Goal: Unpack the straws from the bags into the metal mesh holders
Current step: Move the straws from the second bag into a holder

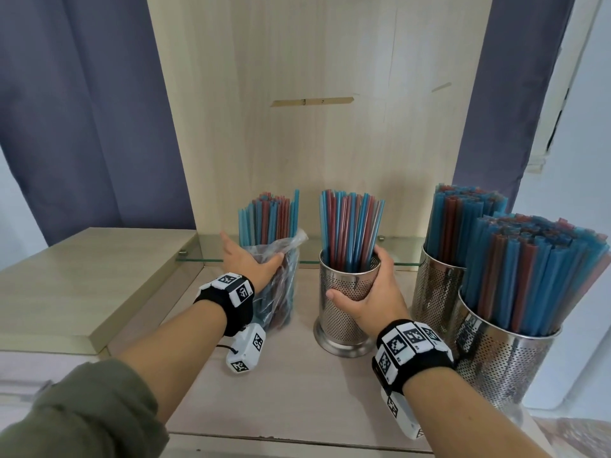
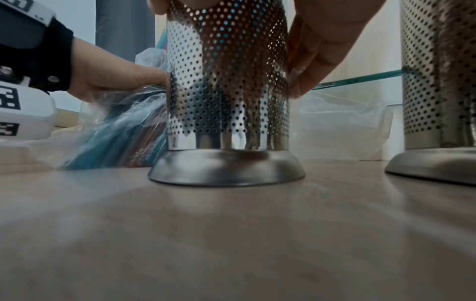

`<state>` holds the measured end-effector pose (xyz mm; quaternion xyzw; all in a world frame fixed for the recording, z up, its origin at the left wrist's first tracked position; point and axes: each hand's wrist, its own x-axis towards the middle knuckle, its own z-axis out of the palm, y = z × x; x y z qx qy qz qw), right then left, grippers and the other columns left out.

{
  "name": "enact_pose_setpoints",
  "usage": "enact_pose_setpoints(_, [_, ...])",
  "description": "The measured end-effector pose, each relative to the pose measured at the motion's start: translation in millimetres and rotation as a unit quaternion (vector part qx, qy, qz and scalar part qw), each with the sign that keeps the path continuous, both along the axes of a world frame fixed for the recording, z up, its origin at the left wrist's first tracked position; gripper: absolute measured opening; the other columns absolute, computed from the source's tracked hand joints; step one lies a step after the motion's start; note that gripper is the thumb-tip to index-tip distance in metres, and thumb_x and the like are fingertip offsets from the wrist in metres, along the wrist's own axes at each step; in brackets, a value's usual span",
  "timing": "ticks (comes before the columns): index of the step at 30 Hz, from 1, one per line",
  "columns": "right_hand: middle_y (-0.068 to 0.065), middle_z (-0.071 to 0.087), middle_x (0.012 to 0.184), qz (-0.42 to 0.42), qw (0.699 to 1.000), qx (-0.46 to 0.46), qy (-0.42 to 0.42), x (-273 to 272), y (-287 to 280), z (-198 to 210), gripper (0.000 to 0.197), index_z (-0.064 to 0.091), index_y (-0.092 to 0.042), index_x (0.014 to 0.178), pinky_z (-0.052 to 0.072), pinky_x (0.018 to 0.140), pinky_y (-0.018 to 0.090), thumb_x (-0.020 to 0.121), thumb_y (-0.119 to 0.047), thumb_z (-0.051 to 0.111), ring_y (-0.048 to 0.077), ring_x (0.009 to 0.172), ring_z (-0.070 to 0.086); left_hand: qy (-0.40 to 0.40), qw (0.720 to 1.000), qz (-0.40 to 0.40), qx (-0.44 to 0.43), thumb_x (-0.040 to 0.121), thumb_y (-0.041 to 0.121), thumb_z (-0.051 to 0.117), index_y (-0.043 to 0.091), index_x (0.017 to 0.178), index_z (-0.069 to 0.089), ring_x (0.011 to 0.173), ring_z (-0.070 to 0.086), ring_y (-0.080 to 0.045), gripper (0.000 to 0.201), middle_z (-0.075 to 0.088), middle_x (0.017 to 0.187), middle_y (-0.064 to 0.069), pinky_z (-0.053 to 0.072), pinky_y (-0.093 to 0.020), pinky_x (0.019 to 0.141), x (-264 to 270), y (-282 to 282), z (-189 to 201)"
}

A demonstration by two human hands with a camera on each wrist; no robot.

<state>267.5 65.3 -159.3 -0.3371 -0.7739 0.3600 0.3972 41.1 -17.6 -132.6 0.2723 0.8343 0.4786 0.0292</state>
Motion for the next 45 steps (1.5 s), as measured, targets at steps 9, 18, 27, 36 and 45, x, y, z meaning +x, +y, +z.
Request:
enact_pose_setpoints(9, [-0.009,0.049,0.143,0.002,1.000,-0.003,0.002,0,0,0,0.116,0.015,-0.037,0.148,0.045,0.107,0.038,0.060,-0.047,0.090,0.010,0.127,0.050,0.081,0.995,0.042,-0.036,0.068,0.087,0.046,0.007,0.152,0.014,0.141,0.022,-0.037,0.121,0.025,0.154,-0.020,0.024,-0.054,0.112,4,-2,34])
enact_pose_setpoints(18, [-0.011,0.049,0.142,0.007,1.000,-0.006,0.004,0,0,-1,0.115,0.016,-0.042,0.146,0.047,0.107,0.042,0.057,-0.051,0.089,0.011,0.128,0.050,0.077,0.977,0.039,-0.196,0.071,0.086,0.042,0.014,0.095,0.069,0.101,0.060,-0.035,0.081,0.068,0.104,-0.014,0.048,-0.042,0.095,-27,3,55])
enact_pose_setpoints(27, [-0.009,0.048,0.144,0.008,1.000,-0.005,-0.003,0,1,0,0.115,0.014,-0.044,0.145,0.046,0.107,0.043,0.058,-0.052,0.089,0.013,0.129,0.049,0.021,0.995,-0.017,-0.093,0.082,0.050,0.066,0.013,0.068,0.059,0.076,0.065,-0.031,0.040,0.064,0.074,-0.011,0.055,-0.039,0.075,-34,1,57])
enact_pose_setpoints(36, [-0.009,0.048,0.143,0.008,1.000,-0.005,-0.004,1,1,0,0.117,0.015,-0.040,0.147,0.046,0.107,0.041,0.058,-0.050,0.089,0.012,0.128,0.049,0.060,0.995,-0.032,-0.078,0.086,0.038,0.066,0.009,0.076,0.060,0.065,0.053,-0.027,0.031,0.059,0.073,-0.012,0.048,-0.036,0.066,-39,3,63])
enact_pose_setpoints(45, [-0.009,0.047,0.144,0.009,1.000,-0.011,-0.004,1,2,0,0.116,0.014,-0.041,0.146,0.046,0.106,0.041,0.058,-0.049,0.090,0.013,0.129,0.048,0.068,0.997,0.022,0.029,0.089,0.028,0.063,0.009,0.102,0.056,0.083,0.055,-0.028,0.024,0.056,0.089,-0.007,0.038,-0.031,0.070,-44,10,59])
